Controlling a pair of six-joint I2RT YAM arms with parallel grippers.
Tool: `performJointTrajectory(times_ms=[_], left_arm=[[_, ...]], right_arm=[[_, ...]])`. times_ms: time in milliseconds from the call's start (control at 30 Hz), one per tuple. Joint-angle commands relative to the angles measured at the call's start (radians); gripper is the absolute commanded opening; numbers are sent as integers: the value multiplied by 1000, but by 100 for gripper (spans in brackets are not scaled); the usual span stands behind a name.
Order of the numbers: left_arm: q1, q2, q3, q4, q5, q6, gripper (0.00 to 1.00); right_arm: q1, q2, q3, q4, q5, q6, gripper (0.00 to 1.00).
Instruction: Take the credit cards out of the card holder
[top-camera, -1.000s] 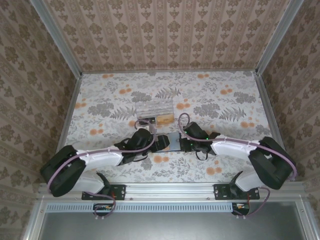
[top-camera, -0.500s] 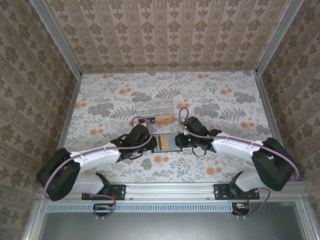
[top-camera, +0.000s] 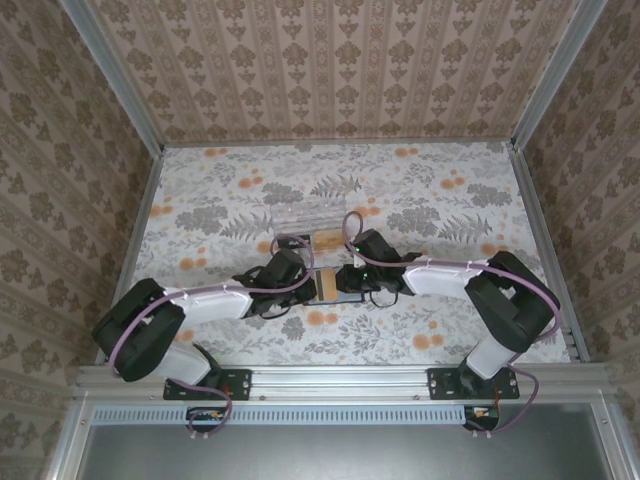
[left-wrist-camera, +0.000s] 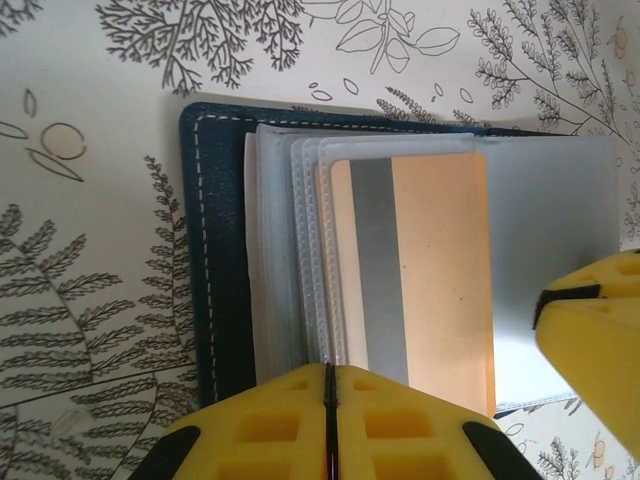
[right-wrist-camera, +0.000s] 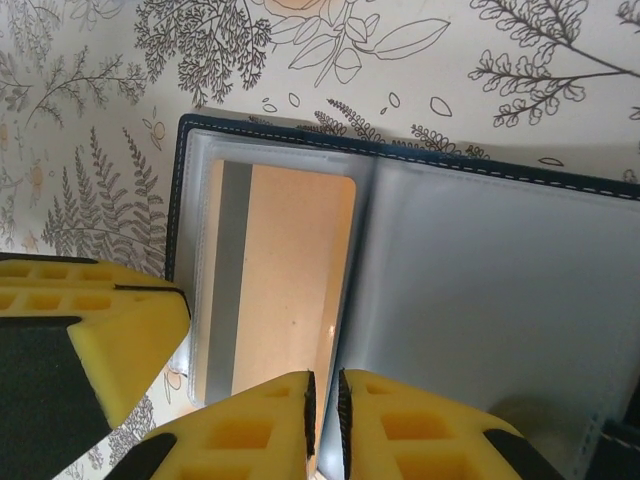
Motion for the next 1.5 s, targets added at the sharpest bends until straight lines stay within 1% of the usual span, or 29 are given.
performJointTrajectory(times_ms=[0, 133, 367, 467, 533, 567, 700, 767, 1167, 1400, 1467], left_arm=[[7, 21, 0, 13, 13, -15, 9], [4, 40, 1, -13, 1, -27, 7], [-3, 67, 3, -18, -1, -39, 5], [-5, 72, 6, -19, -3, -40, 5], [-7, 71, 6, -25, -8, -44, 3], [-7, 70, 6, -33, -10, -46, 1], [-7, 68, 14, -81, -35, -52, 0], [-8, 68, 19, -99, -46, -55, 0], [-1, 64, 21, -148, -73, -66, 0], [-16, 31, 90, -180, -63, -6, 0], [-22, 14, 119, -190, -62, 17, 6]], right_arm=[[0, 30, 25, 32, -30, 32, 19], [-3, 54, 24, 44, -37, 37, 21], [-8, 75, 10, 87, -68, 61, 20], [-11, 78, 4, 99, -75, 70, 16], [-14, 76, -5, 104, -75, 73, 8], [-17, 73, -9, 105, -74, 75, 7], [-31, 61, -35, 112, -71, 80, 6], [-42, 56, -49, 123, -80, 83, 0], [-109, 11, -123, 147, -97, 86, 0], [-107, 24, -116, 164, -122, 86, 0], [-106, 25, -114, 165, -123, 86, 0]])
